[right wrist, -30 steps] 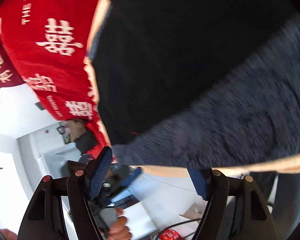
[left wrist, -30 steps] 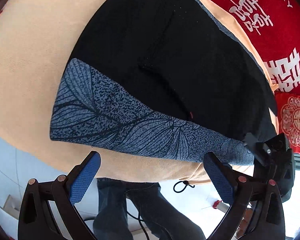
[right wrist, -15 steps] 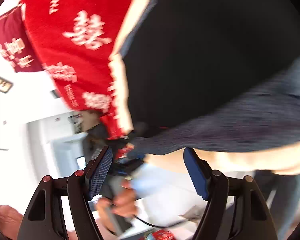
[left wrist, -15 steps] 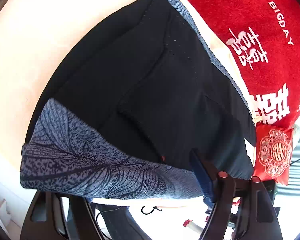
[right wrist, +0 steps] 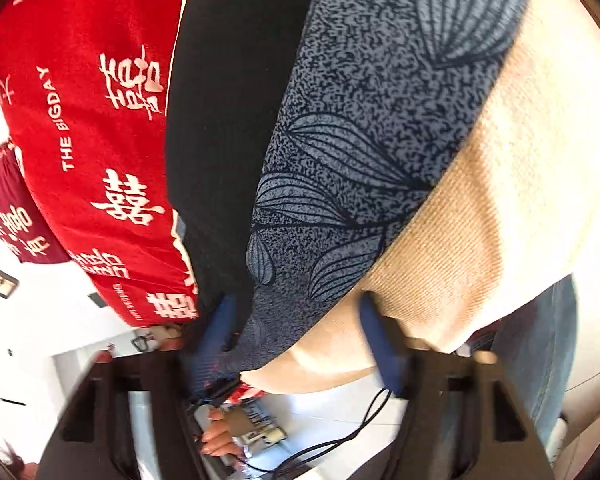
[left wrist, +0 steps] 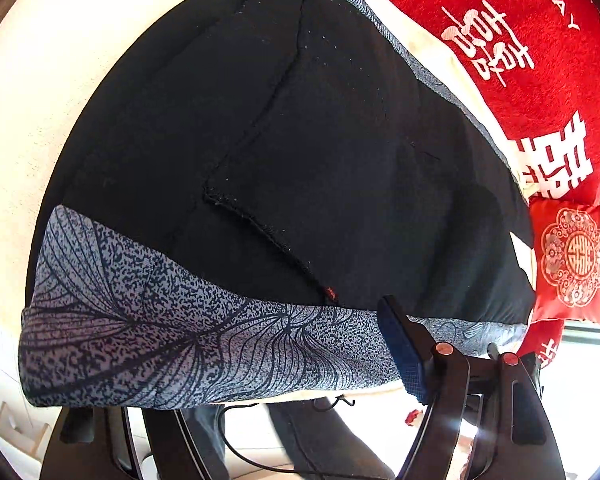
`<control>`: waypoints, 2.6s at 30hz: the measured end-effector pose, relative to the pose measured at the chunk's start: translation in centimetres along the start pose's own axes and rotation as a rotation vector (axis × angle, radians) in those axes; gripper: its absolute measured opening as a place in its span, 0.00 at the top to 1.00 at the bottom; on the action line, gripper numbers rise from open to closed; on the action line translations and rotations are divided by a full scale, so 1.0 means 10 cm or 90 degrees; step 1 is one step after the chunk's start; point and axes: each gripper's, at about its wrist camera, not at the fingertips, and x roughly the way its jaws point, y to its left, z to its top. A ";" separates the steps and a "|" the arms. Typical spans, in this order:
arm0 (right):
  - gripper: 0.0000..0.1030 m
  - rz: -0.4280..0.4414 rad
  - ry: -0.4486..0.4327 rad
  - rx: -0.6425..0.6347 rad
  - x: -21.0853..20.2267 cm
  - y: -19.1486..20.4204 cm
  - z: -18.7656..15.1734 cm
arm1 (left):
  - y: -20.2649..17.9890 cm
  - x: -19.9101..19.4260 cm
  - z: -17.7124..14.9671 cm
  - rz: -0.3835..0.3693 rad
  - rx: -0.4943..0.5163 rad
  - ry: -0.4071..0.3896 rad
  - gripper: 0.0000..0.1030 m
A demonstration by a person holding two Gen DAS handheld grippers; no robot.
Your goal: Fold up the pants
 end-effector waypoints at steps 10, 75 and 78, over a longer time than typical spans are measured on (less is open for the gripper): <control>0.95 -0.010 0.056 -0.085 -0.06 0.82 0.48 | -0.08 -0.36 0.19 -0.012 -0.059 -0.028 0.75; 0.37 -0.368 -0.112 -0.133 -1.94 0.72 1.52 | -3.57 1.45 0.38 0.016 0.392 0.104 0.11; 0.37 -0.370 -0.120 -0.095 -2.16 0.41 1.52 | -3.79 1.68 0.16 0.008 0.389 0.128 0.11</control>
